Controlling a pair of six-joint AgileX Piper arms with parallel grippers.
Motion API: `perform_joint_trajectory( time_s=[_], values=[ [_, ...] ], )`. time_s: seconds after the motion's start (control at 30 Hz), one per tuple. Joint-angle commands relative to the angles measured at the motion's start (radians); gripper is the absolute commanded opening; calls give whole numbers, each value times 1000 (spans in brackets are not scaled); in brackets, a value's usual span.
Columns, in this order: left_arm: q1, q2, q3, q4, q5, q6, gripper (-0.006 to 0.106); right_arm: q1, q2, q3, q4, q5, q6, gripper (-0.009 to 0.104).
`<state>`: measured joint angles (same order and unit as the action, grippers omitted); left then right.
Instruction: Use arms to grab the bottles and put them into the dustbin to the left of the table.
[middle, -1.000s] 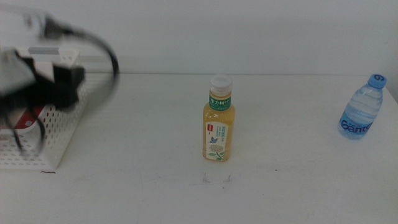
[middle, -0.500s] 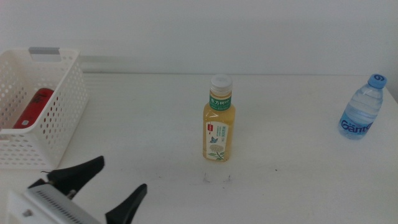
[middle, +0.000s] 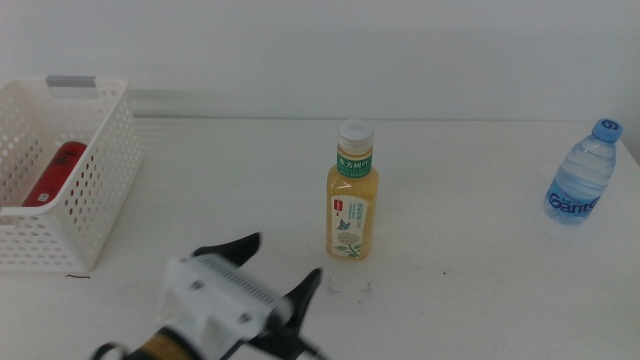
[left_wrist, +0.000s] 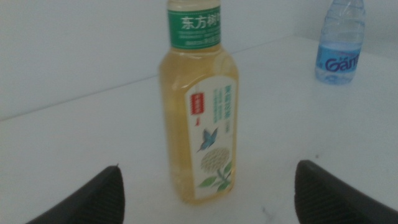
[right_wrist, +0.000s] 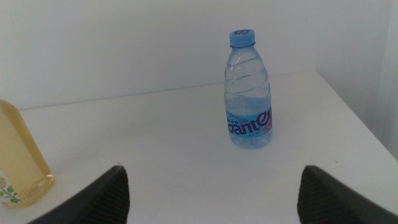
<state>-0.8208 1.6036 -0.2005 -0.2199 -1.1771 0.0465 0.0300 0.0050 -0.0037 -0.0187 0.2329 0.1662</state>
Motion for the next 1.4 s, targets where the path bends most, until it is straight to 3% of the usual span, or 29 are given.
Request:
perform_joint_trajectory(
  time_s=[0.0, 0.8, 1.27, 1.37],
  values=[
    [-7, 74, -73, 10, -32, -52, 94, -6, -5, 4, -3, -9, -6, 77],
    [0, 441, -547, -151, 132, -97, 94, -6, -5, 4, -3, -9, -6, 77],
    [75, 563, -702, -126, 185, -102, 94, -6, -5, 4, -3, -9, -6, 77],
    [84, 563, -712, -126, 217, -99, 88, -6, -5, 4, -3, -9, -6, 77]
  ],
)
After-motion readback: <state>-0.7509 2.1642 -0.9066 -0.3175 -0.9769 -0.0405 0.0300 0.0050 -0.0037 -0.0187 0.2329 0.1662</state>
